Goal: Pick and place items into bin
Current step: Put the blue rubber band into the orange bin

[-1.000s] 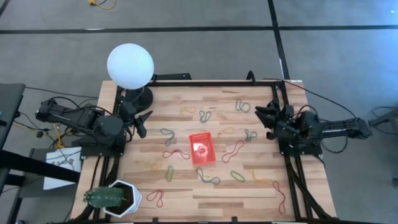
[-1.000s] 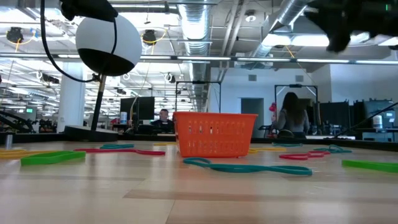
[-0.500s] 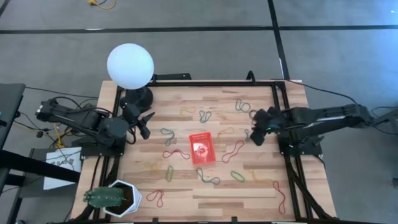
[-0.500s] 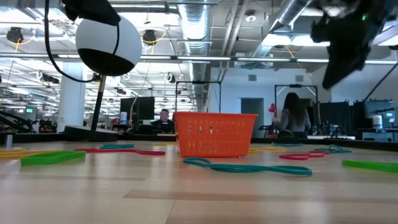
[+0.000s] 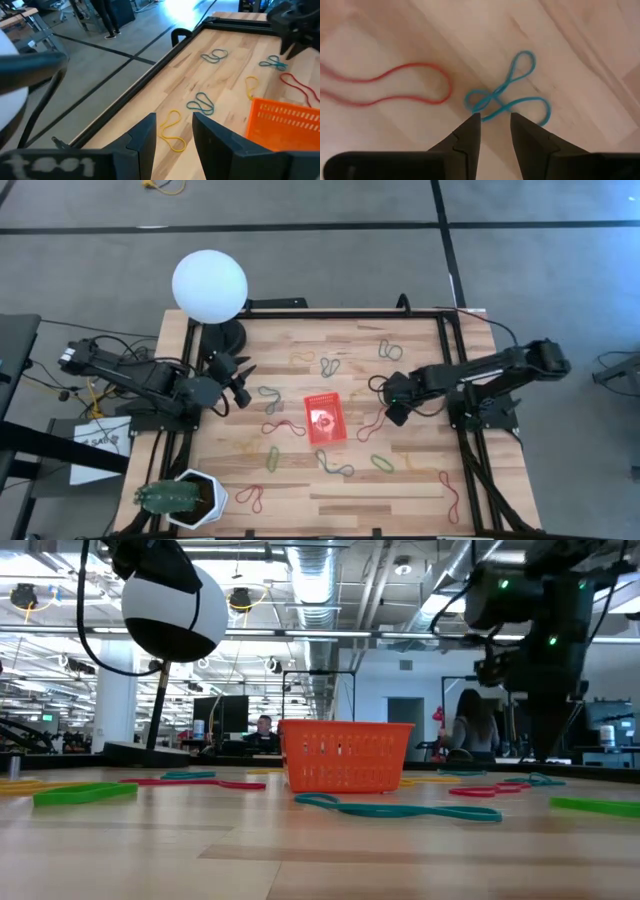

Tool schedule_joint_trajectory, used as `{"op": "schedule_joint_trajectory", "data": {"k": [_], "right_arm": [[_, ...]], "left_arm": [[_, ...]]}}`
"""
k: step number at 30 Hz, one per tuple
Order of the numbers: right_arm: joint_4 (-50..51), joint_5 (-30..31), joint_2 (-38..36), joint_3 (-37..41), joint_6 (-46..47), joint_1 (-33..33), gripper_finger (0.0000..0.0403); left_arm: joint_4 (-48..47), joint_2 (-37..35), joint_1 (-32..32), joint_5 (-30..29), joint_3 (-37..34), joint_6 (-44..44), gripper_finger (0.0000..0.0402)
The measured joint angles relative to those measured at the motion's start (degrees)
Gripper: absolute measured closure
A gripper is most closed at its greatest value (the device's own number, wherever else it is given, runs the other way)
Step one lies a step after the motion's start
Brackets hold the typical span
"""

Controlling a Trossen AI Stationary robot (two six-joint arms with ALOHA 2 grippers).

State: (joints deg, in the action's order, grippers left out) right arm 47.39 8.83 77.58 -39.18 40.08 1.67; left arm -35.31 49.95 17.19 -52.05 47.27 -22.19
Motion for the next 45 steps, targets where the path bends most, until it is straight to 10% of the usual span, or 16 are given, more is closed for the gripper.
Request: {"op": "schedule_joint_trajectory", "data": {"k": [45], "right_arm": [[-4.2, 1.9, 5.2, -2.2, 1.5, -1.8, 0.0301]], "left_arm": [[-0.4, -0.1, 0.0, 0.7, 0.0, -0.1, 0.0283]]}}
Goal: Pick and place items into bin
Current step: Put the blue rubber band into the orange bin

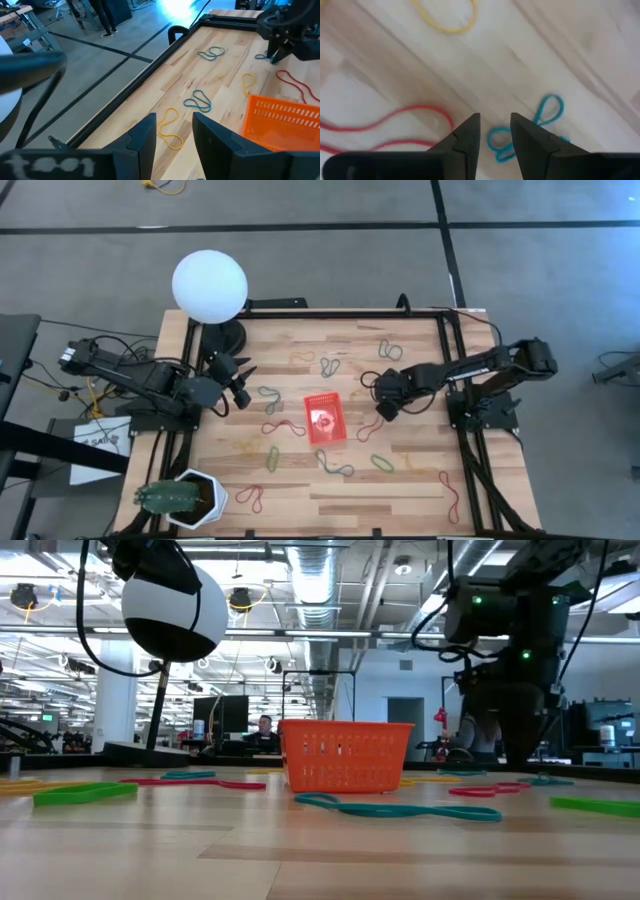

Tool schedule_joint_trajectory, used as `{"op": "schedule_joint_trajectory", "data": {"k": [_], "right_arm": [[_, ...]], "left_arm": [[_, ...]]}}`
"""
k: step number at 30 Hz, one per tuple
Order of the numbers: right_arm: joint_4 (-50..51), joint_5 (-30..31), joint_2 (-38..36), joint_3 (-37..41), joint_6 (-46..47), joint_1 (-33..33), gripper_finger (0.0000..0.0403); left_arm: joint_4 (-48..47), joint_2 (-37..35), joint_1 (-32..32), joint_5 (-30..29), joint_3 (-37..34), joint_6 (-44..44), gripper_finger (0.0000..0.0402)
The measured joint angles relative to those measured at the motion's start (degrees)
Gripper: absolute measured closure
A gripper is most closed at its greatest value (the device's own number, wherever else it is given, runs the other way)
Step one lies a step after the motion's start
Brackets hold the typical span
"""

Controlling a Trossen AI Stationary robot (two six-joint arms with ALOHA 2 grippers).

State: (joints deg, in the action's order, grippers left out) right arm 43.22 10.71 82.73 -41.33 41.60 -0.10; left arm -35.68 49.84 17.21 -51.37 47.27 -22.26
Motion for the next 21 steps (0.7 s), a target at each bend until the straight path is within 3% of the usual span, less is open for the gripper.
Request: {"op": "schedule_joint_trajectory", "data": {"k": [7, 21], "right_arm": [[6.0, 1.4, 0.4, 0.0, 4.9, 0.0, 0.0301], [4.3, 1.4, 8.2, 0.0, 7.1, 0.0, 0.0301]], "left_arm": [[0.0, 0.0, 0.0, 0.0, 0.0, 0.0, 0.0283], [0.0, 0.0, 0.0, 0.1, 0.0, 0.0, 0.0283]]}}
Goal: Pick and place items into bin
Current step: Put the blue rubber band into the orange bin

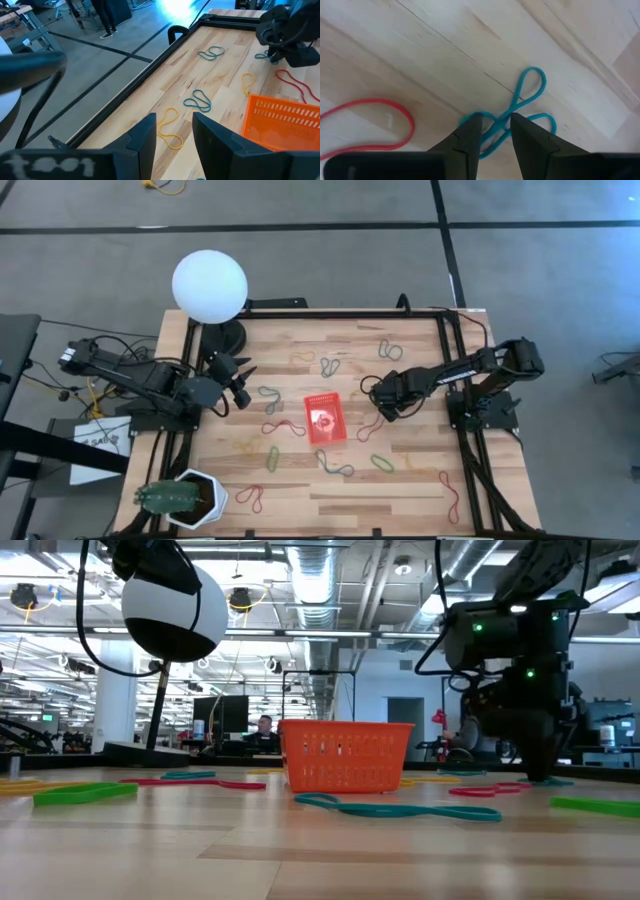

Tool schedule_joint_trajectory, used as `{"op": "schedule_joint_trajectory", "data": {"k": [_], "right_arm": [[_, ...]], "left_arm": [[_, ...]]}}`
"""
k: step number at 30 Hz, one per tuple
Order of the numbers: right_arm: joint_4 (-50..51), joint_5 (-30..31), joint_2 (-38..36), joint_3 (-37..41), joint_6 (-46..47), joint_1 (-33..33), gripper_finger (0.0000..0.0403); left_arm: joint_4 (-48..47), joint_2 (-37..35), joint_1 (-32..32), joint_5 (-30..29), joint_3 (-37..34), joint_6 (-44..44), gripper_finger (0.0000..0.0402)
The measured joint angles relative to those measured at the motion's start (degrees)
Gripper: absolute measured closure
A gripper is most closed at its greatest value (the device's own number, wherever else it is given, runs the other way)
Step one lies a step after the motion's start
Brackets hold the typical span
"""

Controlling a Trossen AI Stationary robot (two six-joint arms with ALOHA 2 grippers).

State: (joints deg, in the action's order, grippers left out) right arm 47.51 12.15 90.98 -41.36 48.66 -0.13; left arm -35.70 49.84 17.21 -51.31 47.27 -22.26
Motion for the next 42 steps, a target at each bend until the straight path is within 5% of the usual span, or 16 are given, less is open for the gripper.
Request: {"op": "schedule_joint_trajectory", "data": {"k": [4, 10, 16, 26, 33, 42], "right_arm": [[-0.1, 0.4, 0.9, -0.2, -2.5, -0.2, 0.031], [-0.9, 1.8, -2.6, -0.2, -5.2, 0.1, 0.0392], [-3.8, 4.4, -8.6, -5.0, -9.6, 3.7, 0.04], [-44.2, 0.9, -12.8, -9.2, -34.4, 13.8, 0.0401], [-53.4, 1.8, -3.3, -10.2, -39.2, 15.3, 0.0402], [-50.2, 3.2, 9.2, -16.5, -42.4, 13.1, 0.04]], "left_arm": [[0.0, 0.0, 0.0, 0.0, 0.0, 0.0, 0.0283], [0.0, 0.0, 0.0, 0.0, 0.0, 0.0, 0.0283], [0.0, 0.0, 0.0, -0.1, 0.0, 0.0, 0.0283], [0.0, 0.0, 0.0, -0.2, 0.0, 0.0, 0.0283], [0.2, 0.1, 0.0, -0.1, 0.0, -0.5, 0.0283], [-1.4, 0.4, 0.0, 7.1, -0.6, -4.6, 0.0283]]}}
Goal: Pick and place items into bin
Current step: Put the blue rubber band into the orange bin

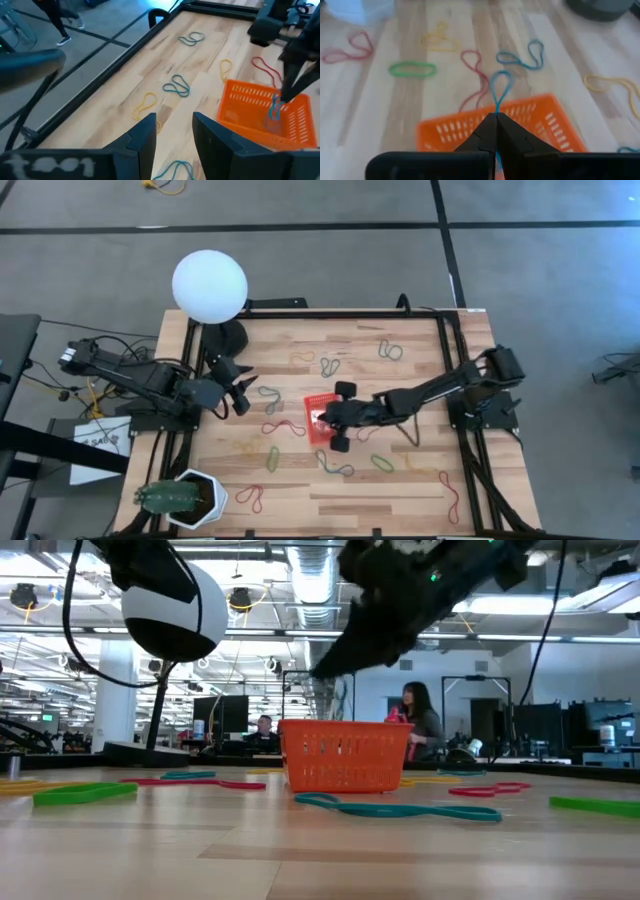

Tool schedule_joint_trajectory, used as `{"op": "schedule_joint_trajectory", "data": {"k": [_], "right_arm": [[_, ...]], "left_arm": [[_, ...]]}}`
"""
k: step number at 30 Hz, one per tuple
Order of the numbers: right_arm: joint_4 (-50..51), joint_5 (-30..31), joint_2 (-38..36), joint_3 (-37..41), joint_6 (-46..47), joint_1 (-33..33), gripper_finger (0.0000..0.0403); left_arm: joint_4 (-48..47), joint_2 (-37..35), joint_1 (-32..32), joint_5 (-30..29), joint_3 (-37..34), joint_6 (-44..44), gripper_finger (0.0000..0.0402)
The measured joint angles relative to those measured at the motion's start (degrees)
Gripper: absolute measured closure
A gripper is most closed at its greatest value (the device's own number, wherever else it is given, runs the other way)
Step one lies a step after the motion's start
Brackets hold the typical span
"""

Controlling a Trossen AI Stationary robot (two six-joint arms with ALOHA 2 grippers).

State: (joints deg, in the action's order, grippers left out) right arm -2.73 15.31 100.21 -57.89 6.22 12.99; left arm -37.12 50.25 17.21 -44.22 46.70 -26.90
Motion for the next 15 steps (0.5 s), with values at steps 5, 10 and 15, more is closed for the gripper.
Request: {"op": "schedule_joint_trajectory", "data": {"k": [5, 10, 15], "right_arm": [[8.5, -0.1, 3.5, -5.2, -0.2, -0.8, 0.039], [16.1, 0.1, 5.2, -10.0, -0.7, -0.8, 0.0359], [17.8, 0.2, 5.1, -12.3, -2.2, -0.6, 0.0329]], "left_arm": [[-1.3, 1.7, -0.2, 1.0, 0.0, 0.2, 0.028], [-2.6, 5.4, -1.2, 5.2, -0.1, -0.3, 0.0267], [-2.2, 10.5, -3.3, 9.7, -0.1, -4.1, 0.0256]]}}
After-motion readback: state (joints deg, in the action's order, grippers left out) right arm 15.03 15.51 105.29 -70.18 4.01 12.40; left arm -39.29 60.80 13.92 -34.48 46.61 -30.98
